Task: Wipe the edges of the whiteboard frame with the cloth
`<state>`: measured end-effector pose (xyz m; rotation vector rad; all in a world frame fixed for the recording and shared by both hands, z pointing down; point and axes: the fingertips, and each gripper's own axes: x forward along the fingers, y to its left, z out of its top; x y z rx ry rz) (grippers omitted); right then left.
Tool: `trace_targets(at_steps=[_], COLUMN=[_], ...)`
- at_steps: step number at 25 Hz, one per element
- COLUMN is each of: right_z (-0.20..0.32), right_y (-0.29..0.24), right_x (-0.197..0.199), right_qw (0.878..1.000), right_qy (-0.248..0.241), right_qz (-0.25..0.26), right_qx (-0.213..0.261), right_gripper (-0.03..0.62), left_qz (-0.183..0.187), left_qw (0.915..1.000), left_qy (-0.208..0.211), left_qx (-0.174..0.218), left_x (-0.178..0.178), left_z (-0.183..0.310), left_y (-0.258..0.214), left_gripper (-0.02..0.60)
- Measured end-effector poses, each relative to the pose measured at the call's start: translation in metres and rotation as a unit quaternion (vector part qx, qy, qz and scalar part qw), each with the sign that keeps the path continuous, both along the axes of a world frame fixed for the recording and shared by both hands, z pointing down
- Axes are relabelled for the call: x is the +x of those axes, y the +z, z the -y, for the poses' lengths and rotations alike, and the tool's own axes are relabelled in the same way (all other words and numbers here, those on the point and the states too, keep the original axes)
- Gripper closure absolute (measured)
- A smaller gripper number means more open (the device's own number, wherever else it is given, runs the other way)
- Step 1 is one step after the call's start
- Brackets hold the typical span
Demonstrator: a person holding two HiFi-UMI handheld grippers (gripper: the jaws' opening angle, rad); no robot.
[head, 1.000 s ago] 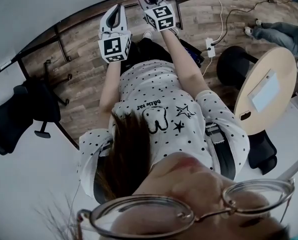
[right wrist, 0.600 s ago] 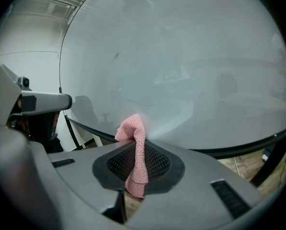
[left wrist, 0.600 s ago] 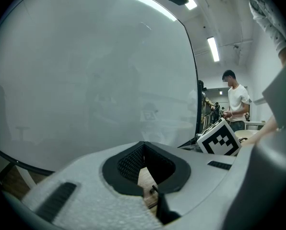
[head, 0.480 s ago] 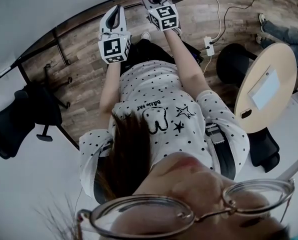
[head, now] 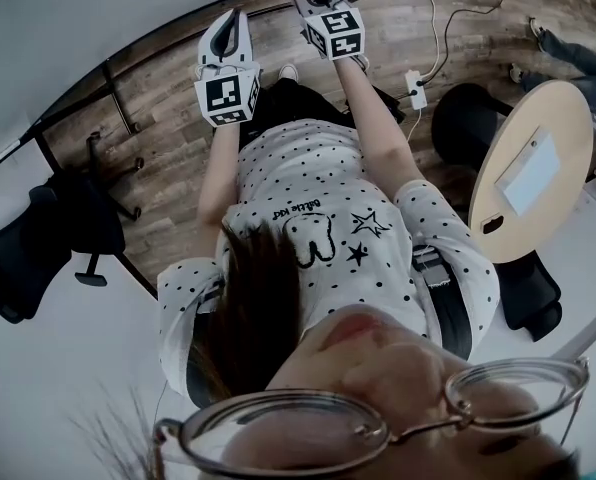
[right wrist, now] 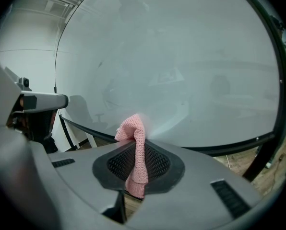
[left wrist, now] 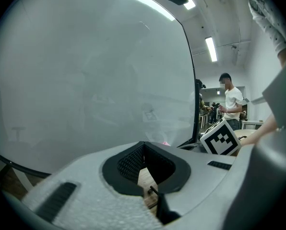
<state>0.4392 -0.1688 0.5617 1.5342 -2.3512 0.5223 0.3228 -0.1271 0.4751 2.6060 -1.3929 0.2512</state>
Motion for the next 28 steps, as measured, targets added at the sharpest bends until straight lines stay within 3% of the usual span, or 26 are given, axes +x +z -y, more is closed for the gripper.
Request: trace_targets(at_steps=[28], right_z=[0.001], right_y=[0.005], right_x=[0.089], right_qw=[0.995], right_qy=[0.099], right_qz=[-0.003], right_qx=[-0.002], right_gripper=[0.562], left_qz=[0.001], left_qw=[0.9999], left_qy=[0.013], left_qx=[-0.006], left_x=[0.016], left_z=[0.005], left_y=[0.004], left_gripper=[0.565])
